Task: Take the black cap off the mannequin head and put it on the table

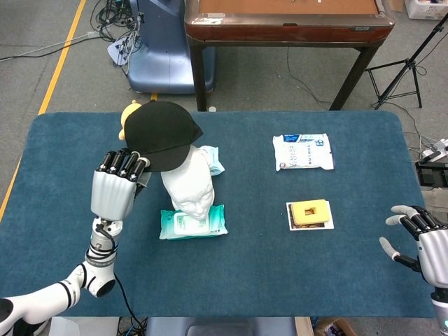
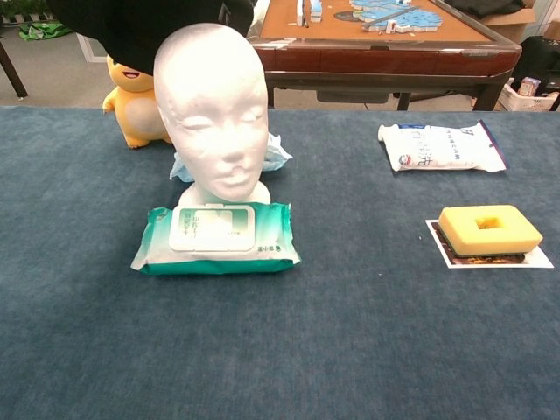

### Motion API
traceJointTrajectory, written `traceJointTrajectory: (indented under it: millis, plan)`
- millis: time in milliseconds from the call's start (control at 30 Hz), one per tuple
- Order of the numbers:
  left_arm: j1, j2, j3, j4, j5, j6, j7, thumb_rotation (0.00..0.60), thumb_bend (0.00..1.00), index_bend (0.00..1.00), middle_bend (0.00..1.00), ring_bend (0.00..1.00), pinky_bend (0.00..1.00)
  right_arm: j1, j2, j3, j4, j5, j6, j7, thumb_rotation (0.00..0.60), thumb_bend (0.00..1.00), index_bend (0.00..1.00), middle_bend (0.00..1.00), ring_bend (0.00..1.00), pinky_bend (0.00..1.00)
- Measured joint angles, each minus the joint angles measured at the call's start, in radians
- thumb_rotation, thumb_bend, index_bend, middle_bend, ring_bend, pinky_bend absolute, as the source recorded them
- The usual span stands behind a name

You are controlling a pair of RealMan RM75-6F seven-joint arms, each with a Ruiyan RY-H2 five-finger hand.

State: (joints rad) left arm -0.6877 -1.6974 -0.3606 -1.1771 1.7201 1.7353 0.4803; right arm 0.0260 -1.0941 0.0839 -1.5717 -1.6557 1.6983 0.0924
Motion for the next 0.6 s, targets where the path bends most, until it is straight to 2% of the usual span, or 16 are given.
traceJointTrajectory:
  millis: [600]
  plan:
    - [0.102, 0.115, 0.007, 0.017, -0.054, 0.085, -0.06, 0.6, 0.38, 0.67, 0.64, 0.46, 0.54, 0.006, -0.006, -0.002, -0.004, 0.001, -0.012, -0.02, 0.6, 0.25, 0.46, 0.34, 0.28, 0.5]
